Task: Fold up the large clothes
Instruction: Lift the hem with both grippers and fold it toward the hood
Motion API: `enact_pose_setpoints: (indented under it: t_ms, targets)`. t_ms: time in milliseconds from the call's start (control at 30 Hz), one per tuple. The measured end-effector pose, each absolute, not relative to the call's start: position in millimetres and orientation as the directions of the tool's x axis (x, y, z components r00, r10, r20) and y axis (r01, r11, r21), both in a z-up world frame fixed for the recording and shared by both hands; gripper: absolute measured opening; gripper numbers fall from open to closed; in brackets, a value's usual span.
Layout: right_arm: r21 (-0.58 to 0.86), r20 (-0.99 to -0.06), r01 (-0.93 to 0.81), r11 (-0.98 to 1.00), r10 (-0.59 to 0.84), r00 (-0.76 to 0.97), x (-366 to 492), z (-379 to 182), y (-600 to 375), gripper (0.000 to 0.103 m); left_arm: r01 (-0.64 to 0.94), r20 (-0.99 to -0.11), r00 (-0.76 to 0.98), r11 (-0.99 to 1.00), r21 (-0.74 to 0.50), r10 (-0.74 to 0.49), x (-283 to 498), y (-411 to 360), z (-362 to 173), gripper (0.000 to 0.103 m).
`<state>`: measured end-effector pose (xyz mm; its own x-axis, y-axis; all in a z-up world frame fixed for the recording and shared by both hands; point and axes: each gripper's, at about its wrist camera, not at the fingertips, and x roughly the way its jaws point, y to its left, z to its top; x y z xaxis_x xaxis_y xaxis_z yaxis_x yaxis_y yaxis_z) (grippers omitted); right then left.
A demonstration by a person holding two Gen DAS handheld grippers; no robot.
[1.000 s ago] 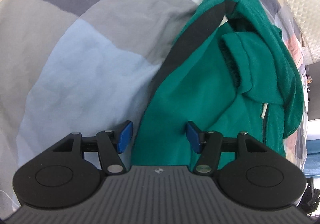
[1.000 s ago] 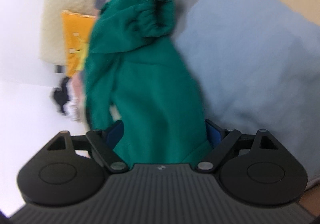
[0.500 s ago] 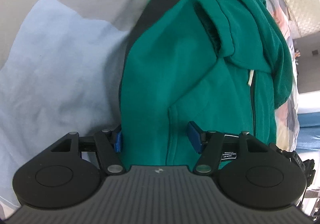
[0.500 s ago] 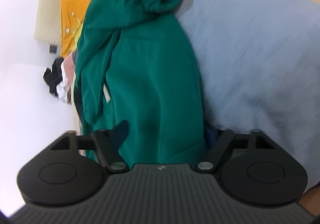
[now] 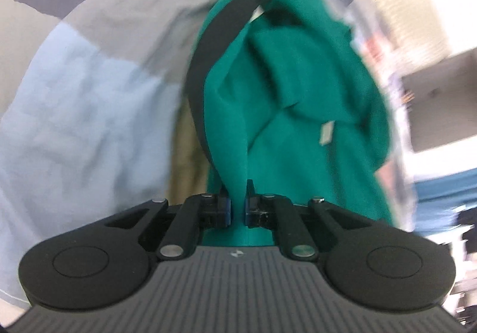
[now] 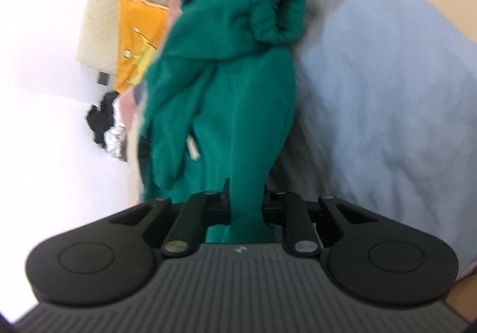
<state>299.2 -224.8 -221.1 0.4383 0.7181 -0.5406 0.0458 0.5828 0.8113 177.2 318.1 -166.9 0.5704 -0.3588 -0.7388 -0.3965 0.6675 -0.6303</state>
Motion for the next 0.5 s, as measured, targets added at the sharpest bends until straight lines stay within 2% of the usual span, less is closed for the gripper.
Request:
enact_pose_setpoints:
  t_ms: [133,500]
  targets:
    - [0.814,-0.509,-0.018,0.58,0.729,0.459,295.9,-200.2,-225.3,0.015,-0.305,-0.655,0.664,0.669,-0.678,-0.361,163.4,316.5,-141.6,0.008]
    - [0.81,-0.422,-0.16,0.563,0.751,0.508,275.6,-148.4,-239.2,0.014,-0.242,-0.559,0.733,0.619,-0.747,-0.387,131.0,313.2,-106.2,0.007]
